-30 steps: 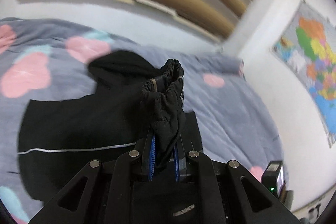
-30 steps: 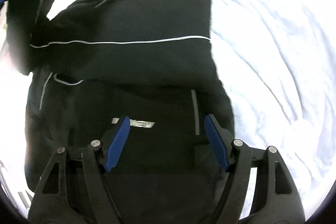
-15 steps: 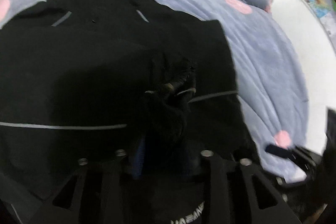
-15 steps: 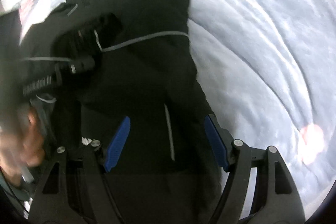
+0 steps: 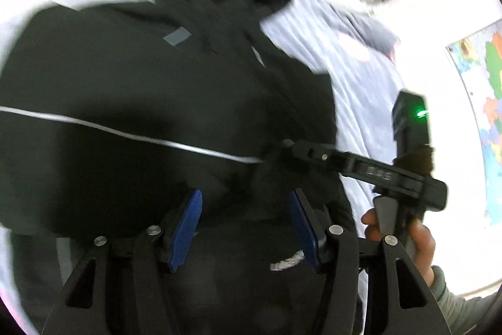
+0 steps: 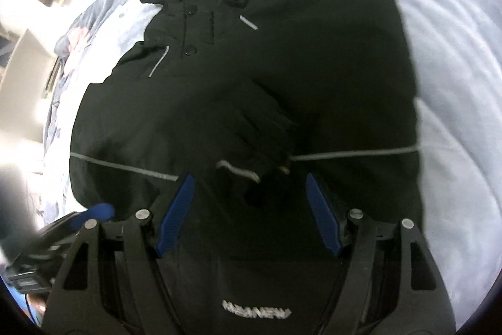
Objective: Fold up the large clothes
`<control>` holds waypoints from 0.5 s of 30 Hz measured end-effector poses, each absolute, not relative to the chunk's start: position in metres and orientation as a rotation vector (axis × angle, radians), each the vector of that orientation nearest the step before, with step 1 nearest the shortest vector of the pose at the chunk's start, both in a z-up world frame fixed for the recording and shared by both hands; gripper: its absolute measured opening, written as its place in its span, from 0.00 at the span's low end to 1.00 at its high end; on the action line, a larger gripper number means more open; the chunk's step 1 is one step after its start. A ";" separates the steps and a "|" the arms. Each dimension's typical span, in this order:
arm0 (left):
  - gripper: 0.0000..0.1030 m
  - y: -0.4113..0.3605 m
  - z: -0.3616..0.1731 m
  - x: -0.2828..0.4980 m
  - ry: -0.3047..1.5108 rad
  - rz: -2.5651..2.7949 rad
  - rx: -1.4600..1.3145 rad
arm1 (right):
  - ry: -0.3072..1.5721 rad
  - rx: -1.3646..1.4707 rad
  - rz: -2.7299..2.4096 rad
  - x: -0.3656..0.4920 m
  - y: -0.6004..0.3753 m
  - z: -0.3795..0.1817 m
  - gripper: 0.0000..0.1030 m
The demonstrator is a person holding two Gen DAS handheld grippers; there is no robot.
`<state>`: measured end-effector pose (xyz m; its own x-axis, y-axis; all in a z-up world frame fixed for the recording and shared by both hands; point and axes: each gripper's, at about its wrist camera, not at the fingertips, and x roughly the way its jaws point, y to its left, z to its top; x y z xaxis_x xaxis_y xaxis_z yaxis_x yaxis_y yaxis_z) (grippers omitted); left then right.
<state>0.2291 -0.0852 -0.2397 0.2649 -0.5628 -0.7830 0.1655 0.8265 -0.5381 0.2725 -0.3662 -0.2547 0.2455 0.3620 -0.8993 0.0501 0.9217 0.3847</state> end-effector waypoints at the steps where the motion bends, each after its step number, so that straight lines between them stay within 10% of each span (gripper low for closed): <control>1: 0.58 -0.071 -0.233 0.229 1.186 -0.473 -0.376 | 1.326 0.378 0.229 0.277 -0.362 -0.261 0.63; 3: 0.58 -0.050 -0.225 0.233 1.154 -0.420 -0.370 | 1.332 0.370 0.232 0.277 -0.357 -0.261 0.31; 5: 0.58 -0.024 -0.221 0.237 1.125 -0.330 -0.349 | 1.312 0.335 0.237 0.273 -0.350 -0.250 0.23; 15: 0.58 0.021 -0.246 0.255 1.116 -0.200 -0.321 | 1.100 0.139 0.027 0.250 -0.402 -0.166 0.23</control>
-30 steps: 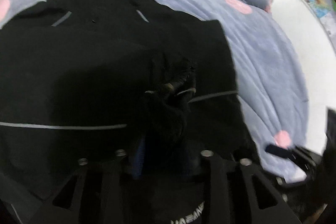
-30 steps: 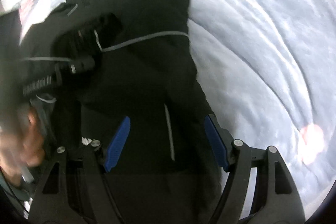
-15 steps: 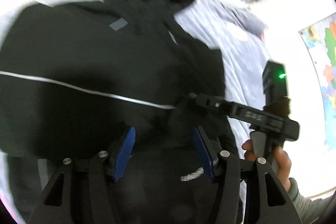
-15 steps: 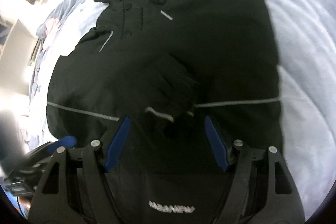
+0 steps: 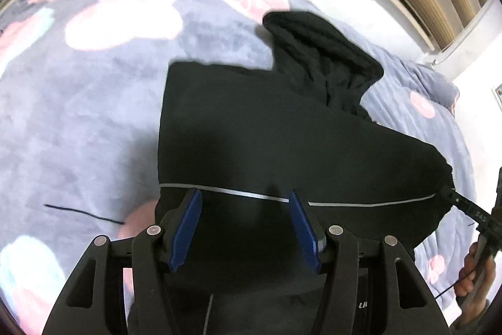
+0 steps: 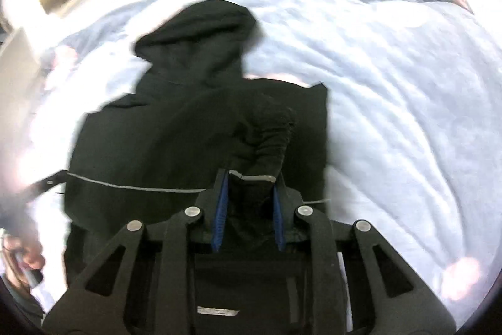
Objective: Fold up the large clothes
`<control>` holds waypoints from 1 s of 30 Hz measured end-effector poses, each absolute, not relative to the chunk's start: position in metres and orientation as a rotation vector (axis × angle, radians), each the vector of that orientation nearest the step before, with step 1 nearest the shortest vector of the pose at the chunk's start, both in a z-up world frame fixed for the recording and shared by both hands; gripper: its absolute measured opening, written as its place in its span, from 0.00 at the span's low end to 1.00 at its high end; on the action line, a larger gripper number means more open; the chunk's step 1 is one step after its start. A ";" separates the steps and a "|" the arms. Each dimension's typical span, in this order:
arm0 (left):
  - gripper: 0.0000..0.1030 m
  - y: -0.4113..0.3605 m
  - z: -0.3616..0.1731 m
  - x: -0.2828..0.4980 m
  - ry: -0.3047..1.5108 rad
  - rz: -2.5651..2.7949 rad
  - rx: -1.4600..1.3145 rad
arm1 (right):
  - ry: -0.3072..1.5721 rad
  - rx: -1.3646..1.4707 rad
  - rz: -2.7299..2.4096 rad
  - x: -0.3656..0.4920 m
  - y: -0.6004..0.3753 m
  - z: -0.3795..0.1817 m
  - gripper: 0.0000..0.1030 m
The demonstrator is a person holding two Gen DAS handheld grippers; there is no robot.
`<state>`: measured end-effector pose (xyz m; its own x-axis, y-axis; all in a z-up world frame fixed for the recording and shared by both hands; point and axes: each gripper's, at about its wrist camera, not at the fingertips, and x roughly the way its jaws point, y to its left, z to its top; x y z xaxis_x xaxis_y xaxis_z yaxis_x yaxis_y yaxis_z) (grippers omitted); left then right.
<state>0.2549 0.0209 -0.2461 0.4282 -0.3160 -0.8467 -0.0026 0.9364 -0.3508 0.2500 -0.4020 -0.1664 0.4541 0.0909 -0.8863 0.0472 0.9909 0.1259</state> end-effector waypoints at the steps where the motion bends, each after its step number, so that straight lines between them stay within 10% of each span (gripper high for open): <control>1: 0.58 0.018 -0.257 0.259 1.134 -0.196 -0.304 | 1.134 0.127 -0.003 0.253 -0.407 -0.181 0.23; 8: 0.63 0.006 -0.305 0.270 1.201 -0.128 -0.188 | 1.295 0.138 -0.077 0.271 -0.412 -0.285 0.35; 18: 0.63 0.002 -0.235 0.272 1.088 -0.240 -0.206 | 1.201 0.081 -0.025 0.271 -0.392 -0.197 0.55; 30: 0.63 -0.015 -0.299 0.325 1.207 -0.227 -0.179 | 1.328 0.008 -0.040 0.306 -0.372 -0.278 0.42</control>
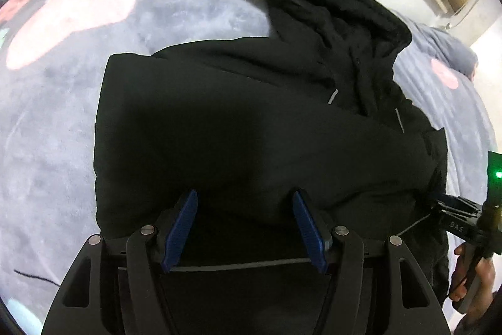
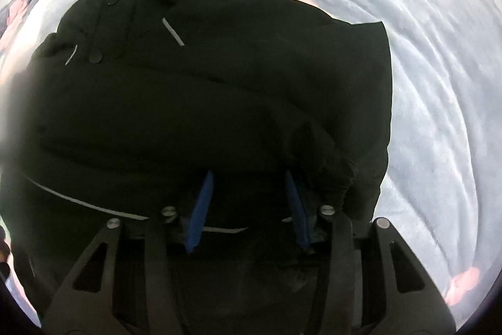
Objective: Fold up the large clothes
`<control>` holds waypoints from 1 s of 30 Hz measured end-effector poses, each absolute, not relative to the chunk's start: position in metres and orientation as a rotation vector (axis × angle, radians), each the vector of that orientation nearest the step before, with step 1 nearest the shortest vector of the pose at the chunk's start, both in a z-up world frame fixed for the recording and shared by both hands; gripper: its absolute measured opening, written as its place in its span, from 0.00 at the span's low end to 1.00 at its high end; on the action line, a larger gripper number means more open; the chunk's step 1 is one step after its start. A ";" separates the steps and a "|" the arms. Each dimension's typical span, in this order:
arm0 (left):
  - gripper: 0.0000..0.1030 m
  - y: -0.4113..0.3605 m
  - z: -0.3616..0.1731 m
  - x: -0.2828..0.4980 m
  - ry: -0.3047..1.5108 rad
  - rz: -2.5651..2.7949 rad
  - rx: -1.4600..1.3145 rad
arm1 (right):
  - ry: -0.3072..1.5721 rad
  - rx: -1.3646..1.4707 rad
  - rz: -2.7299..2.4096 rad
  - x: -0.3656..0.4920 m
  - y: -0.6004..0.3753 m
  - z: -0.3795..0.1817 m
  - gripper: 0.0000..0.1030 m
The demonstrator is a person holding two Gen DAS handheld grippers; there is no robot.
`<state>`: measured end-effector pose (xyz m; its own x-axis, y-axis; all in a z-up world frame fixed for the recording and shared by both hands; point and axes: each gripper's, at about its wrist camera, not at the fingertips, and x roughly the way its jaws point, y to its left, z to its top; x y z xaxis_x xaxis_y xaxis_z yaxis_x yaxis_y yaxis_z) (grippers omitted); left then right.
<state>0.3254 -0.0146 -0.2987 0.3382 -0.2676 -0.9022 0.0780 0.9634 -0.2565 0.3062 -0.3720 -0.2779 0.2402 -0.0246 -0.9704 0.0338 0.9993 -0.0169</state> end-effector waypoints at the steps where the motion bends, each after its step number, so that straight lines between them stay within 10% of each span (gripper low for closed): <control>1: 0.63 -0.017 -0.294 0.326 1.213 -0.224 -0.159 | 1.333 -0.008 -0.039 0.306 -0.371 -0.277 0.42; 15: 0.63 -0.019 -0.194 0.434 0.977 -0.289 -0.116 | 1.126 -0.013 0.042 0.388 -0.383 -0.179 0.43; 30: 0.63 -0.038 -0.289 0.568 1.138 -0.243 -0.151 | 1.161 0.093 0.026 0.523 -0.390 -0.225 0.53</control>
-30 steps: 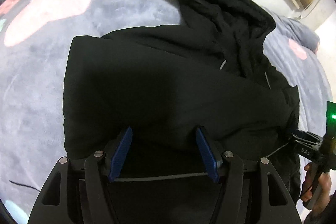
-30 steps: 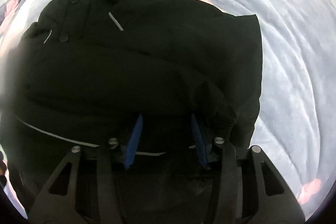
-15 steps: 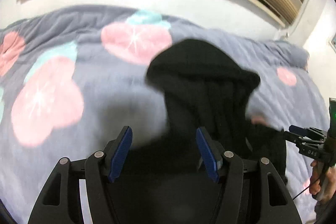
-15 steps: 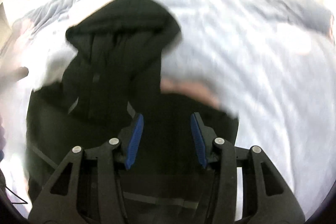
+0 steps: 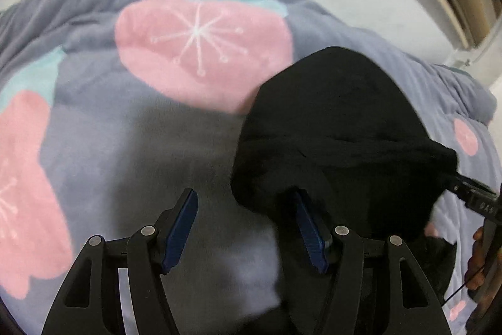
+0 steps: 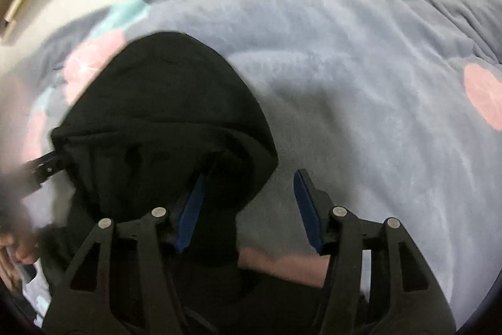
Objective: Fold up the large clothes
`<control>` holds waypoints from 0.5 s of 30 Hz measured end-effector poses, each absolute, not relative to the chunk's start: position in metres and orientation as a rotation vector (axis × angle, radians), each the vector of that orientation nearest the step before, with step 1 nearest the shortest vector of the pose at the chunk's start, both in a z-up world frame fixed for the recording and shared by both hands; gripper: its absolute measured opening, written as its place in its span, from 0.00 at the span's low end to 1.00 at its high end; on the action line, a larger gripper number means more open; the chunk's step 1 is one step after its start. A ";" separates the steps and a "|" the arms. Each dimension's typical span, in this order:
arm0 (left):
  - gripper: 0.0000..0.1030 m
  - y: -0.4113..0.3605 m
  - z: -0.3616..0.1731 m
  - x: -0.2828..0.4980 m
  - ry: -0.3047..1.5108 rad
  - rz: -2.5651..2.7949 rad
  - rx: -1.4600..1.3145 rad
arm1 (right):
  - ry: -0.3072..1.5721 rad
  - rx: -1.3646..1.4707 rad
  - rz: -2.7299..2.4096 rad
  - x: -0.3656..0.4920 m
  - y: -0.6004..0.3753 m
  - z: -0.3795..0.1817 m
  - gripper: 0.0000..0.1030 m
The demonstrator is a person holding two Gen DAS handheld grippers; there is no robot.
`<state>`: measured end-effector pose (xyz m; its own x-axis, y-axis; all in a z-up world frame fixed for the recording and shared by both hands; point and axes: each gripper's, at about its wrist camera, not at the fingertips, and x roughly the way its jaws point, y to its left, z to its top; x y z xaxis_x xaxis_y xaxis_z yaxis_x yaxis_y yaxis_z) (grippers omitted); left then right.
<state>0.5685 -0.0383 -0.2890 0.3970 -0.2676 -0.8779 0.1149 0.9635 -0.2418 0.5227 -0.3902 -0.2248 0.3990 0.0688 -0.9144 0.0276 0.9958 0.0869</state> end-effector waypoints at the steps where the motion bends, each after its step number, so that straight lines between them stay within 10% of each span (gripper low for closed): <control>1: 0.62 -0.037 -0.291 0.573 1.137 -0.229 -0.157 | 1.167 0.062 0.011 0.528 -0.387 -0.230 0.52; 2: 0.50 -0.035 -0.291 0.576 1.124 -0.213 -0.169 | 1.171 0.033 -0.006 0.533 -0.385 -0.233 0.48; 4: 0.24 -0.025 -0.285 0.582 1.103 -0.224 -0.242 | 1.155 0.040 0.007 0.535 -0.387 -0.228 0.04; 10: 0.14 0.000 -0.245 0.551 0.979 -0.323 -0.404 | 0.983 0.127 0.100 0.486 -0.404 -0.183 0.06; 15: 0.20 -0.020 -0.337 0.575 1.303 -0.259 -0.200 | 1.282 0.067 0.113 0.503 -0.395 -0.282 0.10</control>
<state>0.5752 -0.0198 -0.3373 0.2421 -0.2994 -0.9229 0.0761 0.9541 -0.2896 0.5030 -0.3950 -0.2819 0.2803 0.1217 -0.9522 -0.0474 0.9925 0.1129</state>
